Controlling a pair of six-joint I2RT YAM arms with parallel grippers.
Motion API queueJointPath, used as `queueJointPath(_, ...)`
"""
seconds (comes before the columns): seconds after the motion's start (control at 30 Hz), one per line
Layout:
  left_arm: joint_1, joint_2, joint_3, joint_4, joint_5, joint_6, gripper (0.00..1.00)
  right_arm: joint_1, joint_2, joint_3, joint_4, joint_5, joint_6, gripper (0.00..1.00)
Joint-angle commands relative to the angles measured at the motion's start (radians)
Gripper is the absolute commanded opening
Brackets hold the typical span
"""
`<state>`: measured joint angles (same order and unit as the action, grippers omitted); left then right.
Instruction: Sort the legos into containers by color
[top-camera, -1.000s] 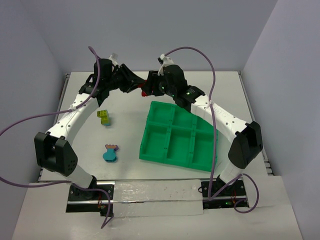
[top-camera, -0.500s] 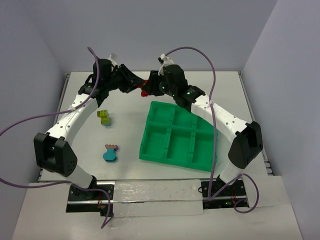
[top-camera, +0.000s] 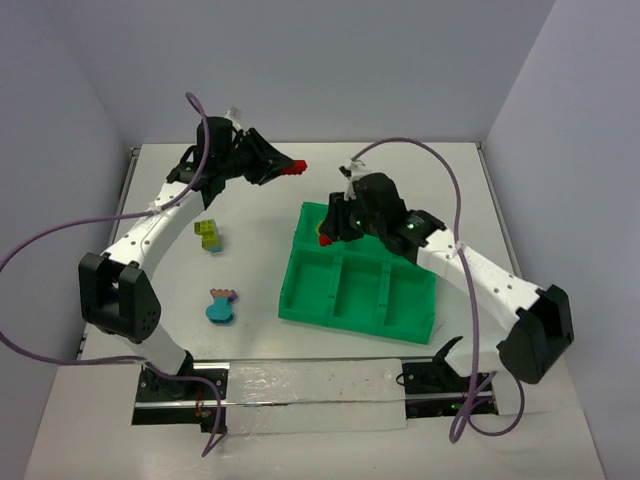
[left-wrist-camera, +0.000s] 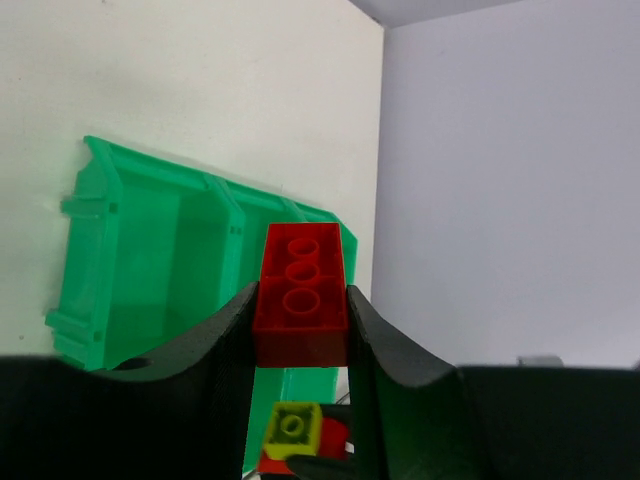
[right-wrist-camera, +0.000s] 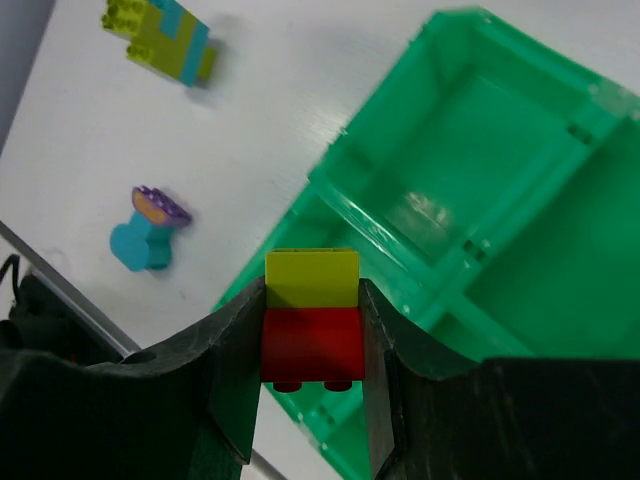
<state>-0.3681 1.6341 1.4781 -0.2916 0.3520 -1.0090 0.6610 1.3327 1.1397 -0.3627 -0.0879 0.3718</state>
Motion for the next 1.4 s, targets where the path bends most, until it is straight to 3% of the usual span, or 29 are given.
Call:
queueJointPath(0.0, -0.086, 0.124, 0.156, -0.104, -0.087, 0.102, 0.0, -0.049, -0.196, -0.07, -0.068, 0.202, 0.003, 0.0)
queueJointPath(0.2, -0.16, 0.264, 0.224, -0.153, -0.164, 0.197, 0.0, -0.224, -0.369, -0.13, -0.13, 0.222, 0.028, 0.0)
queueJointPath(0.5, -0.218, 0.379, 0.21, -0.186, -0.278, 0.244, 0.03, -0.281, -0.412, -0.15, -0.154, 0.224, 0.013, 0.0)
queueJointPath(0.57, -0.229, 0.388, 0.224, -0.201, -0.295, 0.264, 0.12, -0.281, -0.398, -0.15, -0.145, 0.206, 0.011, 0.0)
queueJointPath(0.73, -0.245, 0.417, 0.307, -0.281, -0.323, 0.304, 0.59, -0.281, -0.363, -0.149, -0.126, 0.152, 0.01, 0.0)
queueJointPath(0.9, -0.249, 0.398, 0.337, -0.316, -0.324, 0.327, 0.82, -0.281, -0.352, -0.141, -0.125, 0.145, 0.012, 0.0)
queueJointPath(1.17, -0.25, 0.259, 0.407, -0.375, -0.327, 0.397, 0.82, -0.281, -0.326, -0.091, -0.14, 0.117, 0.012, 0.0)
queueJointPath(1.3, -0.249, 0.148, 0.299, -0.302, -0.239, 0.459, 0.78, -0.282, -0.314, -0.073, -0.138, 0.054, 0.01, 0.0)
queueJointPath(1.37, -0.248, 0.06, 0.208, -0.213, -0.103, 0.501, 0.76, -0.286, -0.303, -0.067, -0.124, -0.015, 0.015, 0.0)
